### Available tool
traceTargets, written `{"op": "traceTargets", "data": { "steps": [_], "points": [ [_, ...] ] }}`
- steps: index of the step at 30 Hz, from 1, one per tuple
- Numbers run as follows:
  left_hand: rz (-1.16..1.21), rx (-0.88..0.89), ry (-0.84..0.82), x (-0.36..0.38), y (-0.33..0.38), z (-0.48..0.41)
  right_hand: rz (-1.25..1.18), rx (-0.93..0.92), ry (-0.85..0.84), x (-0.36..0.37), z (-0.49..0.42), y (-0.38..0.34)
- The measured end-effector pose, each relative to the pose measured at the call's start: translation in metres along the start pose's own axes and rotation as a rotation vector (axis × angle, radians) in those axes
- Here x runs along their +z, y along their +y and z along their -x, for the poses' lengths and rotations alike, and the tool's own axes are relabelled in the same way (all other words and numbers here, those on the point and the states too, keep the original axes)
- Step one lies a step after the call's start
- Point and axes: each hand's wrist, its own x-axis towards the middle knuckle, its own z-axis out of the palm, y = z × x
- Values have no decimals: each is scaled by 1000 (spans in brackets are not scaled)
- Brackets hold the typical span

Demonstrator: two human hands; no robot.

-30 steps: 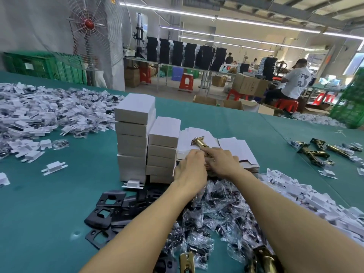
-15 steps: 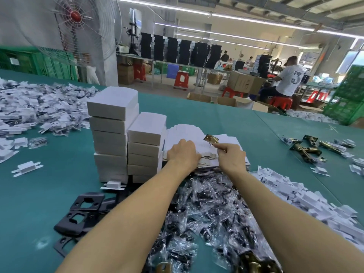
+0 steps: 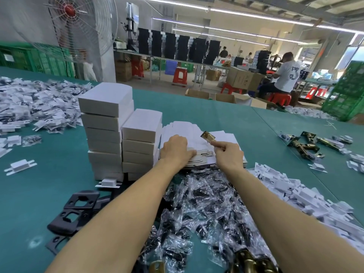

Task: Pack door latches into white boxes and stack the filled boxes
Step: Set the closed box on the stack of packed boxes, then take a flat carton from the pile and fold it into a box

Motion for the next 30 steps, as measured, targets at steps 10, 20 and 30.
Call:
{"op": "traceTargets", "data": {
  "steps": [10, 20, 30],
  "points": [
    [-12, 47, 26, 3, -11, 0, -55, 47, 6, -1, 3, 4],
    [-204, 176, 55, -3, -9, 4, -99, 65, -9, -2, 7, 3],
    [-589, 320, 85, 5, -3, 10, -104, 61, -23, -4, 8, 4]
  ]
}}
